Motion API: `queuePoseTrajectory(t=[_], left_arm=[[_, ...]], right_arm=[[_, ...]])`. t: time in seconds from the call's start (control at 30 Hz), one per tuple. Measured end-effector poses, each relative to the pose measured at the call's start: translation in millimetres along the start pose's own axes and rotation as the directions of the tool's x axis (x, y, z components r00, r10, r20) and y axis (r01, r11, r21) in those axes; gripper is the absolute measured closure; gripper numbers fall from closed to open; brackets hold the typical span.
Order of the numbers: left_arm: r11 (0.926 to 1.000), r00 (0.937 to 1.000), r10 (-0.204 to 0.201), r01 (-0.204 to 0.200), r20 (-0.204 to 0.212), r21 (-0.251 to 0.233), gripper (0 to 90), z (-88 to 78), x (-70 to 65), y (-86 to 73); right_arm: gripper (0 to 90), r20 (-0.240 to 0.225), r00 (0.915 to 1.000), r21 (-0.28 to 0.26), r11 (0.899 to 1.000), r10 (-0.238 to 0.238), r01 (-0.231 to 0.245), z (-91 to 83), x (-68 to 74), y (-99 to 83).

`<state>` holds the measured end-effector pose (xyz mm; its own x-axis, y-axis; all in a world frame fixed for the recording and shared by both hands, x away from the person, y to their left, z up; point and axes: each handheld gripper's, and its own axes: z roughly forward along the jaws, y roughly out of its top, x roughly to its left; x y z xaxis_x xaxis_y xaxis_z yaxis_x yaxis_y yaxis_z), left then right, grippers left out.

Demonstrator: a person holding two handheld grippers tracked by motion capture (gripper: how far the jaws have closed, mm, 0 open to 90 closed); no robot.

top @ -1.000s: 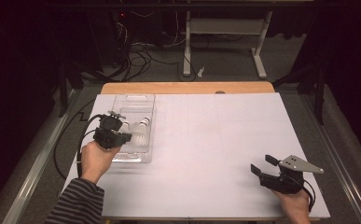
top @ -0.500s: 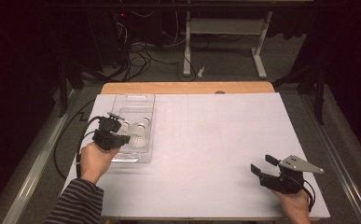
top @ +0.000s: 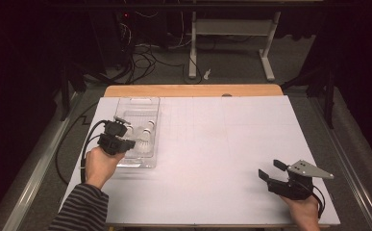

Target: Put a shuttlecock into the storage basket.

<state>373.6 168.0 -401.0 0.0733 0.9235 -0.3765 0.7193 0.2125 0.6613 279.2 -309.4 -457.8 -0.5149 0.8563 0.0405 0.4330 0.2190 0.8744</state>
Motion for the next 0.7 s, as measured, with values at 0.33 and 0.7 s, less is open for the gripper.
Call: queuePoseTrajectory(t=[0.33, 0.7], left_arm=[[0.9999, 1.0000, -0.002, 0.002, -0.004, 0.013, 88.7, 5.1, -1.2, -0.9], [0.9996, 0.9987, -0.015, 0.014, 0.048, 0.026, 73.5, 0.1, -4.7, -0.3]], right_arm=[[29.9, 0.000, 1.0000, -0.003, 1.000, -0.001, 0.001, -0.3, -0.5, -0.1], [30.0, 0.002, 1.0000, -0.003, 1.000, -0.001, 0.001, -0.7, -0.2, 0.0]])
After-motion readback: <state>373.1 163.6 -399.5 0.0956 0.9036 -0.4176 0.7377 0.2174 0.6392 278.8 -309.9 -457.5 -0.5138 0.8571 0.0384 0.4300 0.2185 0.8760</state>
